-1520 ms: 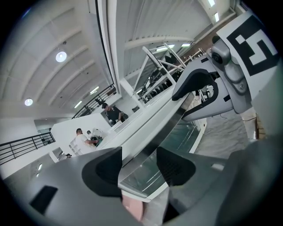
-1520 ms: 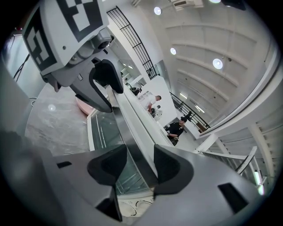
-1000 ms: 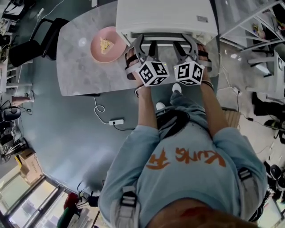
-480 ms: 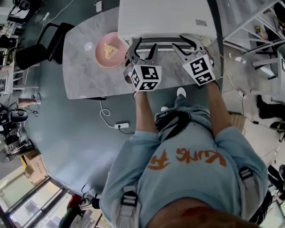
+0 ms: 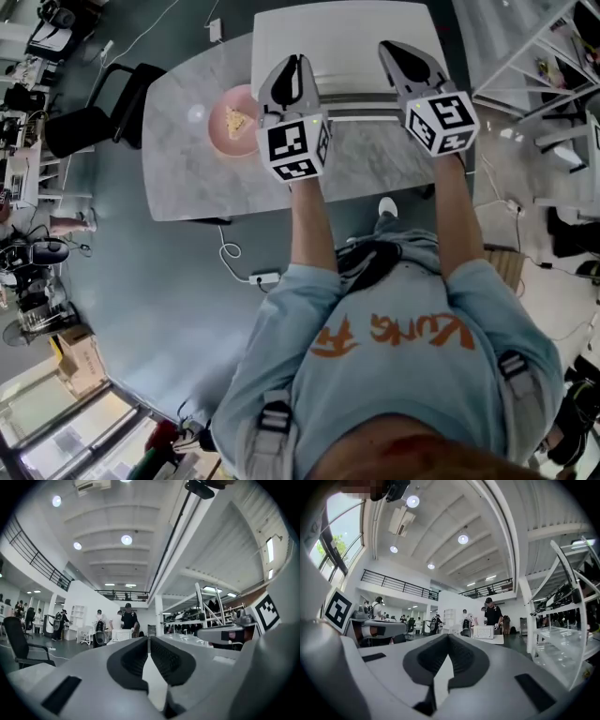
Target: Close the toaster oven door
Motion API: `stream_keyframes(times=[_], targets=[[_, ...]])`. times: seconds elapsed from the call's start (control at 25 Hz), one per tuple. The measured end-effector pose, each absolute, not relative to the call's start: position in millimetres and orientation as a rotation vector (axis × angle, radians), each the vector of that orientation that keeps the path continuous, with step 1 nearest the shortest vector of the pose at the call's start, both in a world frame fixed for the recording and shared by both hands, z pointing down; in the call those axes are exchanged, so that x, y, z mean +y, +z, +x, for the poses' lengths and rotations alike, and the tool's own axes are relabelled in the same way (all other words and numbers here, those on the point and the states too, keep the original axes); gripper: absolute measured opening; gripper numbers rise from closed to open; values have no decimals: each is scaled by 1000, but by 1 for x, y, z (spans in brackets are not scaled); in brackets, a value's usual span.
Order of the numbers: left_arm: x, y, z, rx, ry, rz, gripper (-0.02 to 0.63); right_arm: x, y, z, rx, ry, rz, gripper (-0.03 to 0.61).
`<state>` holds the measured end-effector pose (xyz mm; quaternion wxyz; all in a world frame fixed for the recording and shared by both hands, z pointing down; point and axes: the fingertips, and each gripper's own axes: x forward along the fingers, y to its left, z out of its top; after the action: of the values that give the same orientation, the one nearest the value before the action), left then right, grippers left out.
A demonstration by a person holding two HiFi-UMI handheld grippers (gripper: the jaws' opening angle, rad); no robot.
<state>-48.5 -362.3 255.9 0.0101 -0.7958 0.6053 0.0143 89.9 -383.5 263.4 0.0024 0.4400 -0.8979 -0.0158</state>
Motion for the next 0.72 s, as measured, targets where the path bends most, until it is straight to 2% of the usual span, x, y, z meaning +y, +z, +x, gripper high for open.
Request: stream_keyframes(times=[0.08, 0.2, 0.72], targets=[[-372, 242, -47, 1924, 126, -2465, 6, -395, 249, 96, -2836, -42, 1429, -3], [-381, 238, -42, 1977, 180, -2480, 3, -407, 240, 112, -2808, 14, 1551, -3], [-383, 257, -30, 1983, 82, -2531, 2, -403, 262, 148, -2657, 33, 1608, -3]])
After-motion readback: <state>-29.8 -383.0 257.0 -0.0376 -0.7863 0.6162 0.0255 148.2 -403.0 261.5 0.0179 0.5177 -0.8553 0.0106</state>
